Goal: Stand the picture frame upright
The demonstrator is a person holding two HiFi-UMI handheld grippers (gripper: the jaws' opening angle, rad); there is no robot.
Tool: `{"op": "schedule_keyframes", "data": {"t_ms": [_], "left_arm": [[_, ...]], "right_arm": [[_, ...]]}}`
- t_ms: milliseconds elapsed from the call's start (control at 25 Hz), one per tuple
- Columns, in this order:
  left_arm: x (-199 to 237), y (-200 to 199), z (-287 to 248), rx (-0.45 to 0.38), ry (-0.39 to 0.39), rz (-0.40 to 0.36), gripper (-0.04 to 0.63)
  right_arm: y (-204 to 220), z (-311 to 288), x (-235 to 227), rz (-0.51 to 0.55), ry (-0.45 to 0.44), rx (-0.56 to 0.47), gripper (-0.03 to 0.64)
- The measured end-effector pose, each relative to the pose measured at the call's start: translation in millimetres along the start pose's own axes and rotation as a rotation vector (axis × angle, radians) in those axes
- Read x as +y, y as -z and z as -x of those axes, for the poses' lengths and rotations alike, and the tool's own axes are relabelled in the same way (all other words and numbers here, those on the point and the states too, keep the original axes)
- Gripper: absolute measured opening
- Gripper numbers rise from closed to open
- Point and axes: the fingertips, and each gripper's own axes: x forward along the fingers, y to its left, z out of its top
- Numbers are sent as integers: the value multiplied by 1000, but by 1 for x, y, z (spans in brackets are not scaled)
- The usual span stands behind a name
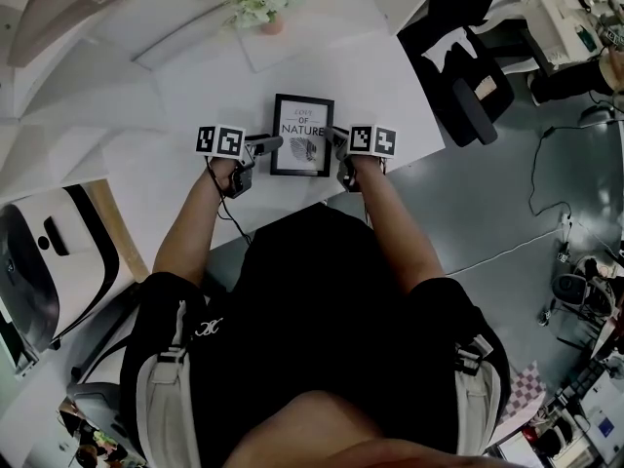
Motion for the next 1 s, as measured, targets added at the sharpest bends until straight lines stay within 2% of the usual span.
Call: {"op": "schedule_keyframes", "data": {"t_ms": [40, 80, 120, 320, 480, 600, 760, 880, 1000], "left_arm": [[1, 0, 0, 1, -4, 1, 203], [2, 1, 0, 4, -8, 4, 135], [3, 1, -1, 7, -13, 10, 95], [3, 0, -1, -1, -17, 27, 94], [-6, -2, 2, -37, -28, -13, 92], [-20, -10, 4, -75, -37, -103, 91], [-41, -22, 12, -129, -50, -238, 89], [-59, -35, 22, -198, -76, -339, 89], [-87, -53, 36, -289, -112, -478, 89]], "right_arm": [[0, 0, 0, 0, -1, -1, 72], [0, -1, 0, 1, -1, -2, 72], [-1, -1, 1, 3, 0, -2, 72], [-2, -3, -1, 14, 1, -4, 72], [-3, 3, 1, 31, -21, -49, 74], [-11, 17, 6, 68, -24, -123, 74], [-34, 43, 25, 196, -1, -200, 74], [-54, 65, 45, 284, 11, -272, 74], [-75, 88, 65, 380, 17, -355, 72]]}}
